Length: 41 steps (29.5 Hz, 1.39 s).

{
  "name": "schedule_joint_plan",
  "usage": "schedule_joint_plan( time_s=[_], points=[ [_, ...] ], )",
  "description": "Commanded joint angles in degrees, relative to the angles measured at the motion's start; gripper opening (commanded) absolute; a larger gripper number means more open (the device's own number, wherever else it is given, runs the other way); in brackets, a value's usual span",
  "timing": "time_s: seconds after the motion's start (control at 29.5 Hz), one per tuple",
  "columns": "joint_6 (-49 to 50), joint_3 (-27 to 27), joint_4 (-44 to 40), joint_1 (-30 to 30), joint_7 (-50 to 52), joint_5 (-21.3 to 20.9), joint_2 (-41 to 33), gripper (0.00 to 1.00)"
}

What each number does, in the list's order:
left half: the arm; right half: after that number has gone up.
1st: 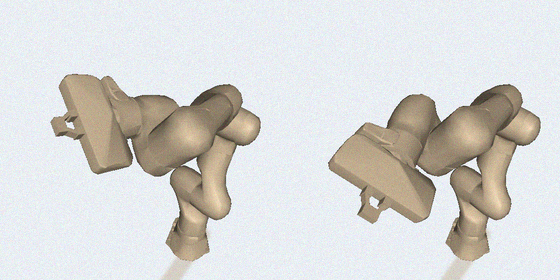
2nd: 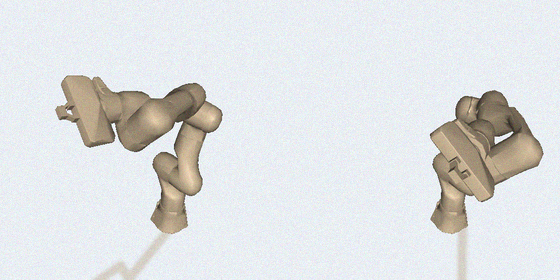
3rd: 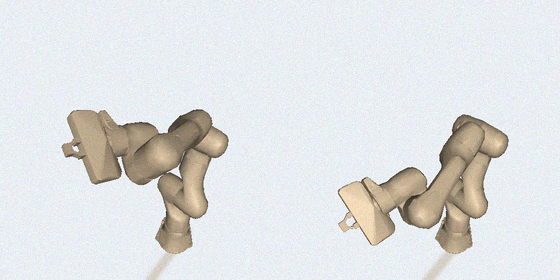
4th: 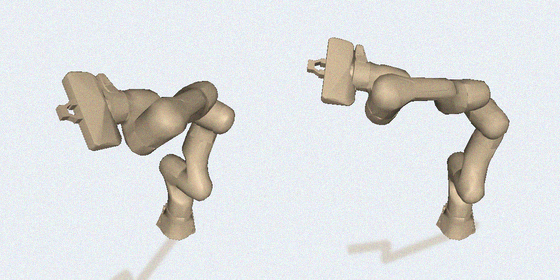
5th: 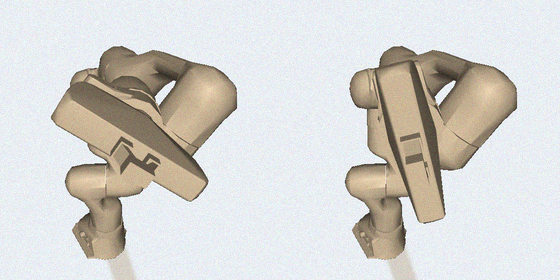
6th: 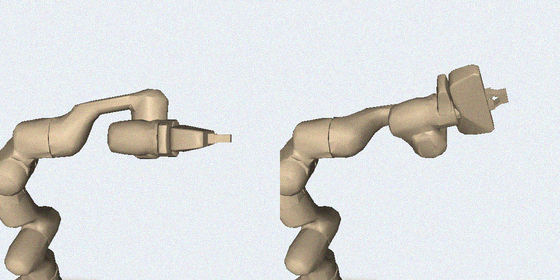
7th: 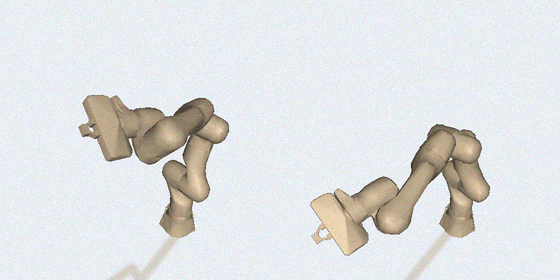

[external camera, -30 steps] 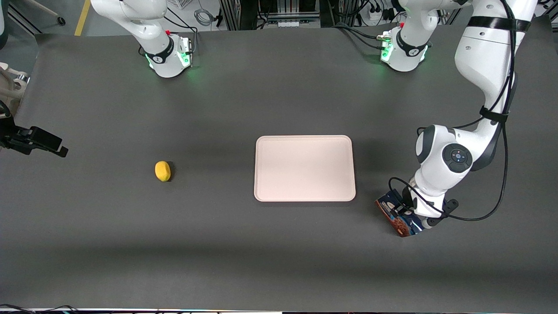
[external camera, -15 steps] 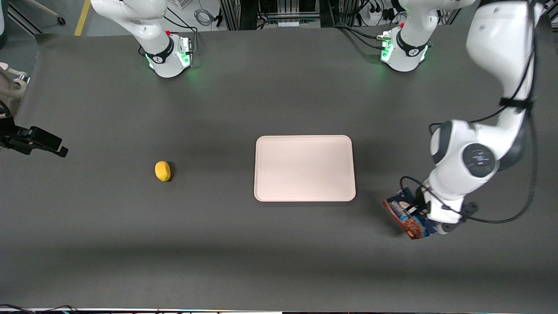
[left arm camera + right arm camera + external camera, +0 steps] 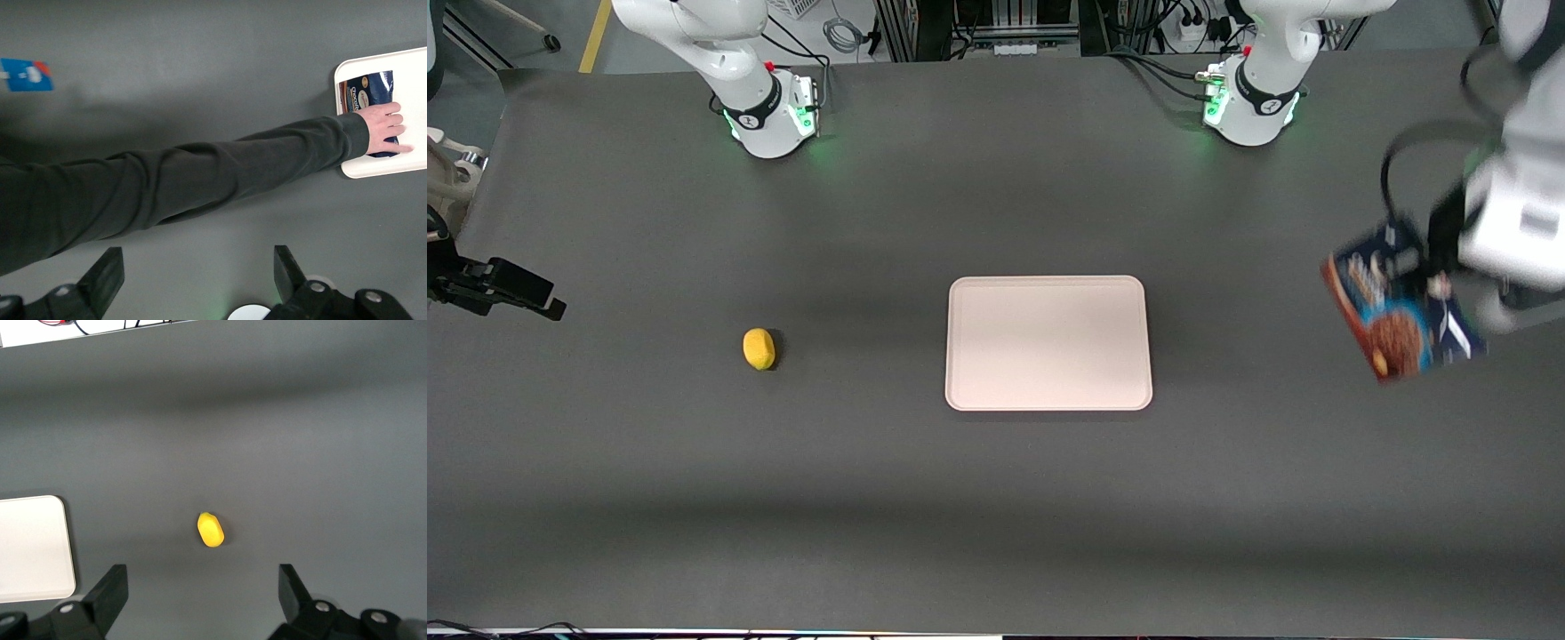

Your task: Place cookie box on tray

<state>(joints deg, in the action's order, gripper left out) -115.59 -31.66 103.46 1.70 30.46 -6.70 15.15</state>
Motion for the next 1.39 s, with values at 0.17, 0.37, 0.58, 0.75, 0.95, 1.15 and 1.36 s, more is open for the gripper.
schedule_joint_plan(
  time_s=[0.17, 0.37, 0.58, 0.75, 0.95, 1.15, 1.36],
  points=[
    [-18.3, 0.5, 15.4, -0.8, -0.1, 0.2, 0.1, 0.0],
    [-26.8, 0.6, 21.9, -0.9, 0.2, -0.1, 0.2, 0.0],
    [-29.3, 0.9, 22.7, -0.9, 0.4, -0.6, 1.1, 0.1],
    [-29.4, 0.9, 22.6, -1.0, 0.4, -1.8, 1.5, 0.96],
    [-28.6, 2.5, 22.1, -1.0, 0.4, -1.9, 0.8, 1.0],
    [-24.4, 4.1, 19.6, -1.4, 0.4, -1.7, -3.2, 1.0],
    [-5.9, 5.6, 10.1, -1.6, 0.4, -1.2, -7.9, 1.0]
  ],
)
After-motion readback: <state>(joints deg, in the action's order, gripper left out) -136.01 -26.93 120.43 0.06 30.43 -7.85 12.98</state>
